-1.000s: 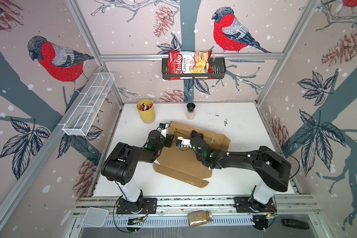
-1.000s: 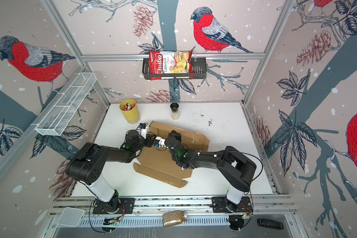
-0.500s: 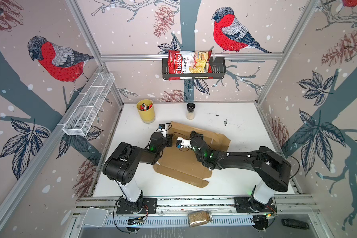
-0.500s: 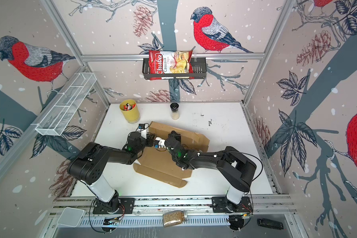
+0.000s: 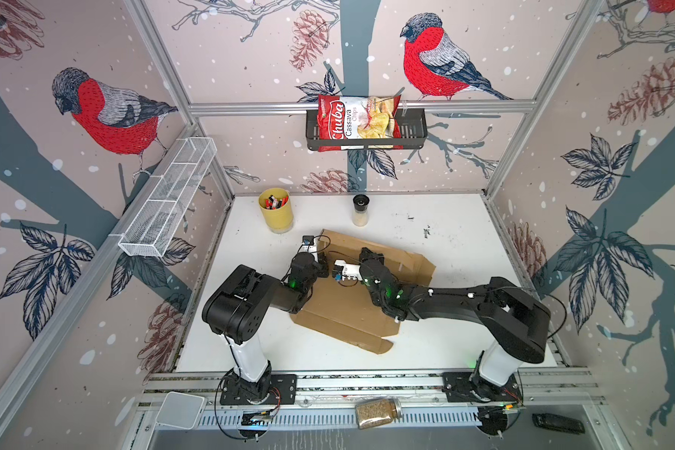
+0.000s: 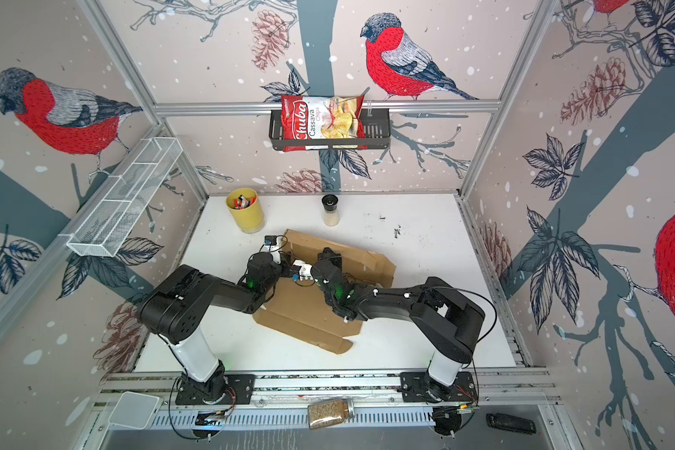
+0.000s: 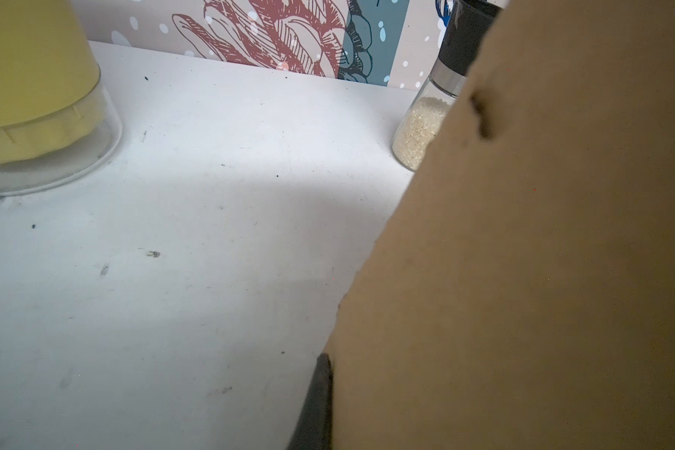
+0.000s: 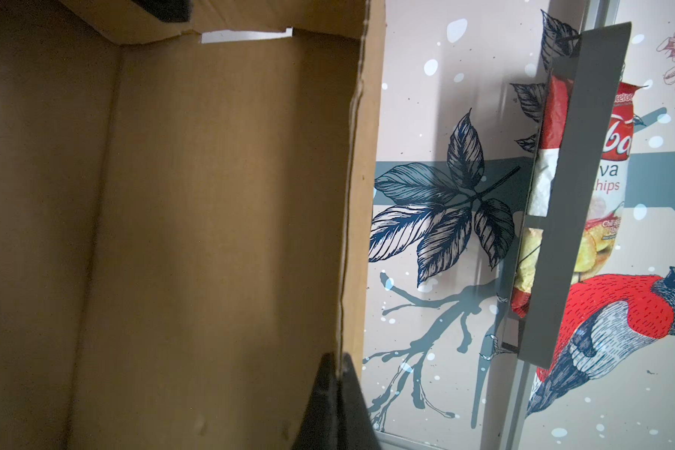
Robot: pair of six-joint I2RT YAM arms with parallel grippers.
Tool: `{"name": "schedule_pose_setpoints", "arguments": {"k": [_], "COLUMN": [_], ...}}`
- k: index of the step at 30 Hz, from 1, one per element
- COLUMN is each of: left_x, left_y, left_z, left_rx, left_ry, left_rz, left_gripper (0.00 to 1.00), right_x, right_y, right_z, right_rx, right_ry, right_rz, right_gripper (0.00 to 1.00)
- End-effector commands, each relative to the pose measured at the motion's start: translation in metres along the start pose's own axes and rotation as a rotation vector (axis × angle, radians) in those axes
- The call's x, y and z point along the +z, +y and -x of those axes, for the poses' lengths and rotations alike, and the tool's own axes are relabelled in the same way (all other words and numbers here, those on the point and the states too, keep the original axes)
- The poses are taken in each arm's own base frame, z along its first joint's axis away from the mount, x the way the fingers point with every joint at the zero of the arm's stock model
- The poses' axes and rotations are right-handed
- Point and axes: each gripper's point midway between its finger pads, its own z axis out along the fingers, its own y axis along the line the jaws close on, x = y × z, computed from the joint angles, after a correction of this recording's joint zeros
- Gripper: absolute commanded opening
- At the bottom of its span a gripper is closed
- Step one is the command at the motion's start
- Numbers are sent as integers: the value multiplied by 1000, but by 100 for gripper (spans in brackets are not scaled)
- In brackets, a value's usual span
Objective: Fold the paper box
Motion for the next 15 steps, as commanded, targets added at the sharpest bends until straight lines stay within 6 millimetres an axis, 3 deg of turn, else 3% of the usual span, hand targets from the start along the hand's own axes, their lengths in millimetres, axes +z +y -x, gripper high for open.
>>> {"name": "schedule_pose_setpoints", "arguments": {"k": [1,7,15], "left_x": [-1,-12,-23], "left_y": [2,0,-7], "left_z": [8,17,44], "left_rx": [-17,3,40], "left_ry": [-41,-57,-103], "left_rz": [14,8,-2], "left_gripper": [10,38,50], "right_x": [-2,-2,-2], "right_y": [5,8,9], "right_z": [3,2,3], "right_rx": [-3,-4,-2], "right_ry": [-23,-27,-32], "right_rz": [25,32,35], "right_gripper": [0,0,0]}}
